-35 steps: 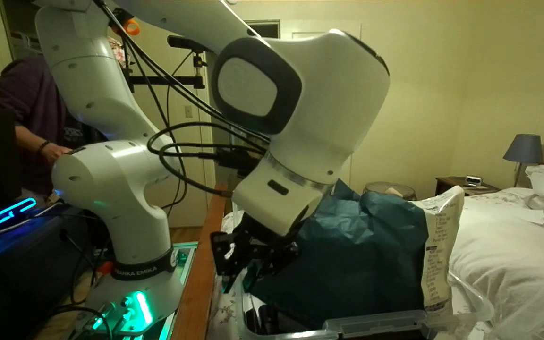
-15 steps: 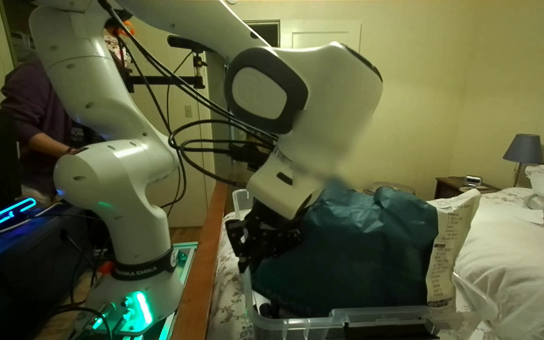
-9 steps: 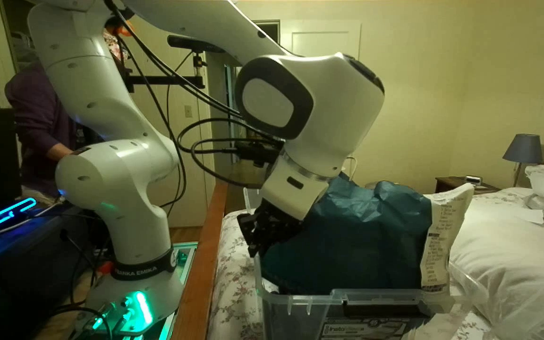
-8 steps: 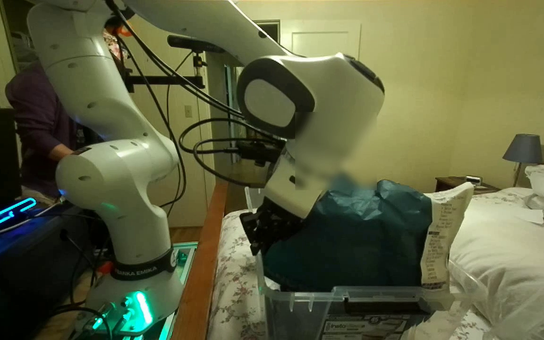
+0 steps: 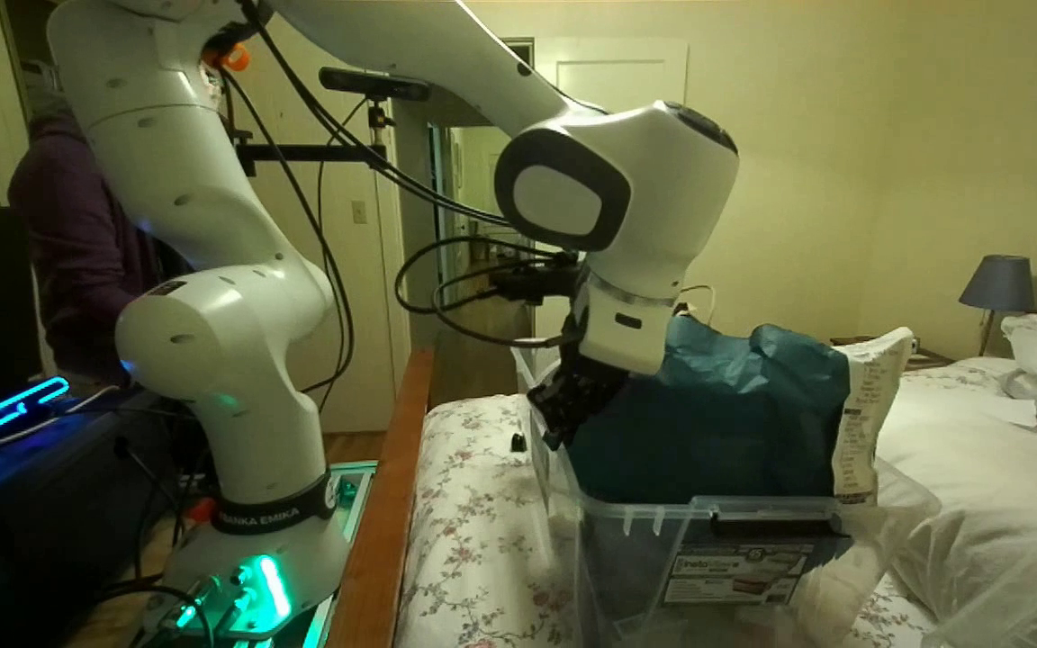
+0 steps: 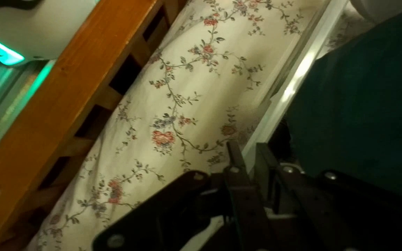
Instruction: Push the plastic container box forwards
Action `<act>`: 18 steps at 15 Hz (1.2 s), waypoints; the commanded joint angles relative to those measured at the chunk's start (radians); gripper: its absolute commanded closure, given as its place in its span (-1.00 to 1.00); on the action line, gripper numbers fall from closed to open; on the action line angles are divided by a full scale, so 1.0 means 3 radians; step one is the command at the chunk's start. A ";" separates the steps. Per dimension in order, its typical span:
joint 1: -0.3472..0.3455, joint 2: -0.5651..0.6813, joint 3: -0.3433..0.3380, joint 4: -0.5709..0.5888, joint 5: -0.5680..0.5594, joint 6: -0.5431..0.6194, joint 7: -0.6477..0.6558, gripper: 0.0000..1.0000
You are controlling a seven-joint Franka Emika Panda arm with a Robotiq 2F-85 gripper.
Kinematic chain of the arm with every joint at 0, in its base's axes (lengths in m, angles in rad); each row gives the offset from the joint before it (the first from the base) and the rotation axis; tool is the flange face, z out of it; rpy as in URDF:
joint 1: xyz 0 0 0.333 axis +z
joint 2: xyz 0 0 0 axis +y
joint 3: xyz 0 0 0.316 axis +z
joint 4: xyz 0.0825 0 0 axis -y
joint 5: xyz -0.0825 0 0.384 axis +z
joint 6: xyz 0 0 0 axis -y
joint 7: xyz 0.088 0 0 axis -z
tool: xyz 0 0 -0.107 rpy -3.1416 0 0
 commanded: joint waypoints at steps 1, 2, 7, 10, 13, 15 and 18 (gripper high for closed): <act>0.0215 0.0318 0.0102 0.0213 0.0444 0.0484 -0.0418 0.92; 0.0242 0.0364 0.0108 0.0248 0.0499 0.0589 -0.0535 0.92; 0.0352 0.0501 0.0094 0.0359 0.0694 0.1085 -0.1167 0.92; 0.0405 0.0516 0.0075 0.0338 0.0883 0.1414 -0.1581 0.92; 0.0373 0.0487 0.0088 0.0241 0.0756 0.1822 -0.1803 0.92; 0.0357 0.0524 0.0073 0.0200 0.0666 0.2099 -0.1939 0.92; 0.0316 0.0697 0.0059 0.0128 0.0521 0.2671 -0.2000 0.92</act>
